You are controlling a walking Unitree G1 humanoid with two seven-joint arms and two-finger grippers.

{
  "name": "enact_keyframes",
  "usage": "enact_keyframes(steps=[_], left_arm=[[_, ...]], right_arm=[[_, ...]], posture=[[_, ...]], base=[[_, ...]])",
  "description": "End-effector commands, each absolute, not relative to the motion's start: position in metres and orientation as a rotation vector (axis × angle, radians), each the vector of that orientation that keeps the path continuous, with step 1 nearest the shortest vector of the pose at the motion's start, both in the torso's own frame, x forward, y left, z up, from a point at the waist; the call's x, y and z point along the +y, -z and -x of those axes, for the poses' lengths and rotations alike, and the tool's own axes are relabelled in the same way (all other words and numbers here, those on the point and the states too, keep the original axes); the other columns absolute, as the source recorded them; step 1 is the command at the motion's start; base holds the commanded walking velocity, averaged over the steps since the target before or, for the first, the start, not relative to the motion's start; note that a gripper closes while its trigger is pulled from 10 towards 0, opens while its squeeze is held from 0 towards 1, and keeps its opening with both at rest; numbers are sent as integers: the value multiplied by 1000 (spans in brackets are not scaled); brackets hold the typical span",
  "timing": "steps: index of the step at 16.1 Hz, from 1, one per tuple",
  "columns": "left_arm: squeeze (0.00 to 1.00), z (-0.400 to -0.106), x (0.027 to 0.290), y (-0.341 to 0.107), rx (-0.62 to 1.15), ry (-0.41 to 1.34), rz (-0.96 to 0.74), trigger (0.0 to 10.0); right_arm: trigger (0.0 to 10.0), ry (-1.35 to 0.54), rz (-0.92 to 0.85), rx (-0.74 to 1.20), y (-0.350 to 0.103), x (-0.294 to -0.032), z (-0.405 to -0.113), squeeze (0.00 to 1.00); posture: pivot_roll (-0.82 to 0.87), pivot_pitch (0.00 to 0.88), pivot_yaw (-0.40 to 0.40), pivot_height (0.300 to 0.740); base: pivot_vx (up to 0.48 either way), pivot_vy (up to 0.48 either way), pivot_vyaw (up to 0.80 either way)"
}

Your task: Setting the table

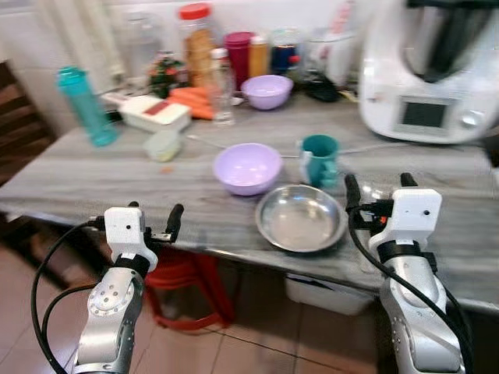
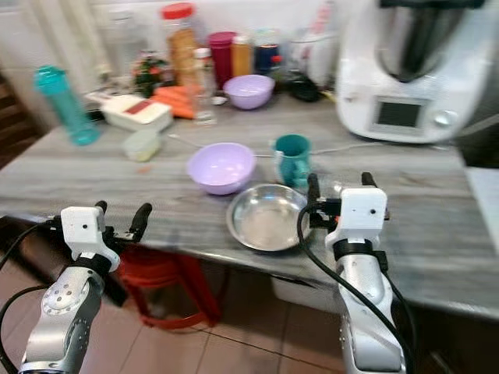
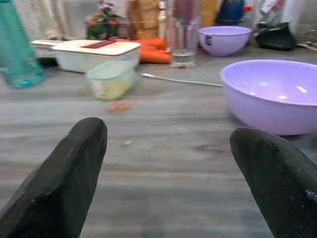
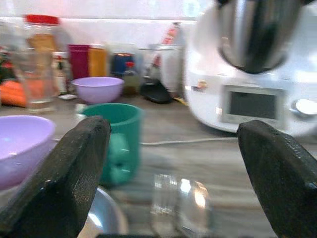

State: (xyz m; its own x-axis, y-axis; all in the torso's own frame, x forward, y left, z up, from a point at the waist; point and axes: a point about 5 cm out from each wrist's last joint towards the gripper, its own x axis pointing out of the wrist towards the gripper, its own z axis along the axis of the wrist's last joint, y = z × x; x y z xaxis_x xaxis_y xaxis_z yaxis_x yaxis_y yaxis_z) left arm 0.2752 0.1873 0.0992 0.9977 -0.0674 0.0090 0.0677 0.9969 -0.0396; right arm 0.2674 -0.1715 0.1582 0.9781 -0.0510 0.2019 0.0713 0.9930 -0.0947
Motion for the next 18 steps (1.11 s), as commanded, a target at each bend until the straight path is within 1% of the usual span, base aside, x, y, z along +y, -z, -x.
enact_keyframes(steps=[1, 8, 9, 18], left_arm=[[0, -277, 190, -100, -7, 63, 37, 10000], [0, -278, 189, -102, -10, 74, 21, 10000], [0, -280, 190, -104, -19, 70, 19, 10000], [0, -281, 194, -105, -21, 44, 35, 10000]], right_arm=[[10000, 54, 93, -224, -164, -169, -266, 0], [10000, 39, 70, -231, -164, -165, -265, 0], [10000, 39, 99, -225, -164, -165, -265, 0], [10000, 15, 99, -239, -164, -161, -265, 0]], posture=[[-52, 0, 102, 740], [-49, 0, 112, 740], [-50, 0, 114, 740], [-46, 0, 116, 740]], base=[[0, 0, -800], [0, 0, 0], [0, 0, 0], [0, 0, 755]])
